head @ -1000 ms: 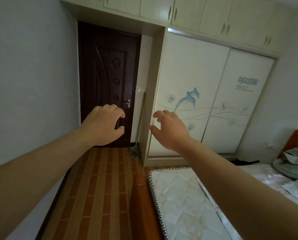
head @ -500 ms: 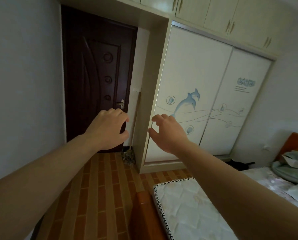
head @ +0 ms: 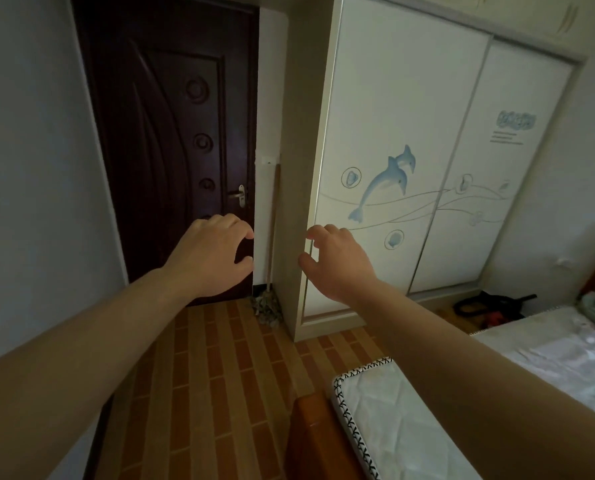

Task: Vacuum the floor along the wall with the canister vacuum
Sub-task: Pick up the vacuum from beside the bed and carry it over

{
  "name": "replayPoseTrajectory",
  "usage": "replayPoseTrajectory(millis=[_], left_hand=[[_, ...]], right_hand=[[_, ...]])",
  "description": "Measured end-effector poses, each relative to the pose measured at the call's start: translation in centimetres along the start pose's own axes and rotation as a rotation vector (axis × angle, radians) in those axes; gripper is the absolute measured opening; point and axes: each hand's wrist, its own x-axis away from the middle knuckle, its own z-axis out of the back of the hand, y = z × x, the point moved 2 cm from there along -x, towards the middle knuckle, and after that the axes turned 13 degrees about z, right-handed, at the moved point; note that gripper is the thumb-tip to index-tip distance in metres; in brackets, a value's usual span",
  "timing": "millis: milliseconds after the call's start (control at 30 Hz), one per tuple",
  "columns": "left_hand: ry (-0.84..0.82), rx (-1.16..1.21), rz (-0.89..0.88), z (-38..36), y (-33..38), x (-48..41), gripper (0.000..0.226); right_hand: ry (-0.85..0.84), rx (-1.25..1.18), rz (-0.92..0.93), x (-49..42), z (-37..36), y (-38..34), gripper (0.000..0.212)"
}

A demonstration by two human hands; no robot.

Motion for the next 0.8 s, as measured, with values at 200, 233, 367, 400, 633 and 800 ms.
replayPoseTrajectory(millis=[200,233,367,400,633,800], left_hand=[[0.025,-0.029,-0.026,-3.5,-1.0,-8.7,0.042],[0.03,-0.023,-0.029,-3.9,-1.1,-10.1,0.042],[0.027,0.015,-0.051,-6.4,-2.0,-15.0,0.043],[0.024,0.022,-0.062,-7.3,-2.3,-16.1,0.043],[-0.028,0.112,-0.128,-15.7,-5.9,-24.8,0.043],[-0.082,0.169,-0.206,-21.8,-9.5,-31.3,0.043]], right_hand=[[0.045,-0.013,-0.007,-7.8,-1.8,5.8,0.034],[0.056,-0.01,-0.01,-9.1,-1.9,6.6,0.033],[0.046,0.018,-0.031,-13.3,-3.9,9.0,0.029],[0.045,0.024,-0.031,-14.2,-4.7,9.5,0.029],[0.049,0.046,-0.134,-20.8,-11.7,13.4,0.031],[0.024,0.089,-0.235,-26.4,-16.8,15.4,0.045]])
